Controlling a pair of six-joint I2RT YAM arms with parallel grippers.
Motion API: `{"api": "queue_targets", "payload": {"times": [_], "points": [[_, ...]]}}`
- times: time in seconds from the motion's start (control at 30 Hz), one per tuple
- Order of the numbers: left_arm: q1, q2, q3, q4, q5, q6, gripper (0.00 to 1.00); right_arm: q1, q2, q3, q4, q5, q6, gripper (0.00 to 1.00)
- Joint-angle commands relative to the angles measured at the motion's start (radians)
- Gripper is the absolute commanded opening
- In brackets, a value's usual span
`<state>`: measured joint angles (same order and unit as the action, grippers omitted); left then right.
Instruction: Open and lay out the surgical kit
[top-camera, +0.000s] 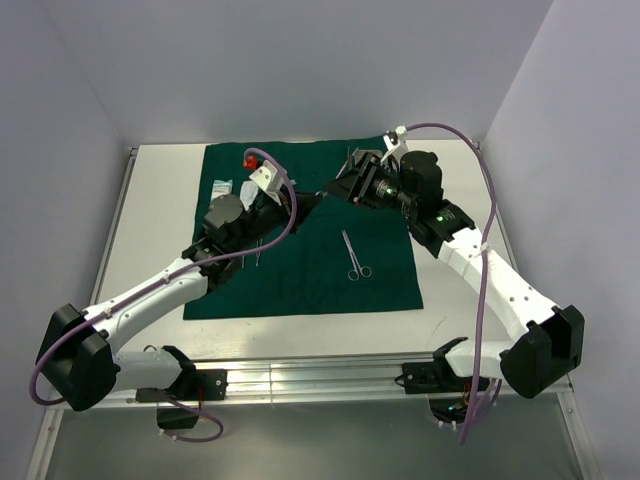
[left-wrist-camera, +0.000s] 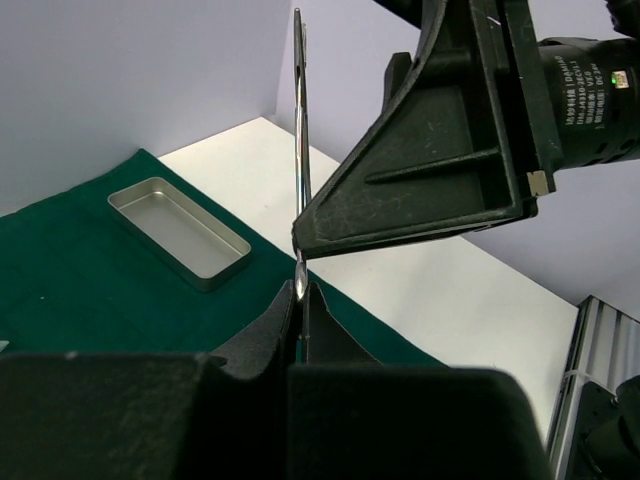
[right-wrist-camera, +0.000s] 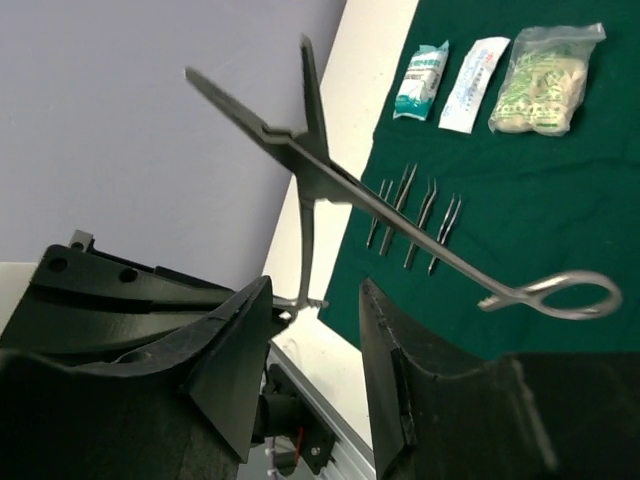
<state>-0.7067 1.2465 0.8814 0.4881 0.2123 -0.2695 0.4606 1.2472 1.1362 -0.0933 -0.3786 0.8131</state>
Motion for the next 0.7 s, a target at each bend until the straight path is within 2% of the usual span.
{"api": "queue_targets", "payload": {"times": [0.0, 0.07, 0.17, 0.2, 0.3, 0.4, 0.67], "points": [[-0.007, -0.01, 0.037, 0.035, -0.045, 0.021, 0.0, 0.007, -0.017, 0.036, 0.0, 0.023, -0.031, 0.48], [-0.007, -0.012, 0.036, 0.033, -0.05, 0.024, 0.0, 0.007, -0.029, 0.037, -0.008, 0.044, -0.074, 0.51], [-0.007, -0.018, 0.028, 0.038, -0.05, 0.027, 0.0, 0.007, -0.052, 0.046, -0.034, 0.044, -0.149, 0.62], [-0.007, -0.019, 0.025, 0.04, -0.05, 0.029, 0.0, 0.007, -0.069, 0.053, -0.042, 0.05, -0.166, 0.7], [-0.007, -0.024, 0.022, 0.035, -0.053, 0.03, 0.0, 0.007, -0.098, 0.069, -0.081, 0.095, -0.244, 0.83], [-0.007, -0.022, 0.022, 0.029, -0.048, 0.029, 0.0, 0.006, -0.111, 0.08, -0.126, 0.141, -0.265, 0.87], [-0.007, -0.025, 0.025, 0.043, 0.022, -0.007, 0.0, -0.002, -0.04, 0.12, -0.108, 0.11, -0.292, 0.89]]}}
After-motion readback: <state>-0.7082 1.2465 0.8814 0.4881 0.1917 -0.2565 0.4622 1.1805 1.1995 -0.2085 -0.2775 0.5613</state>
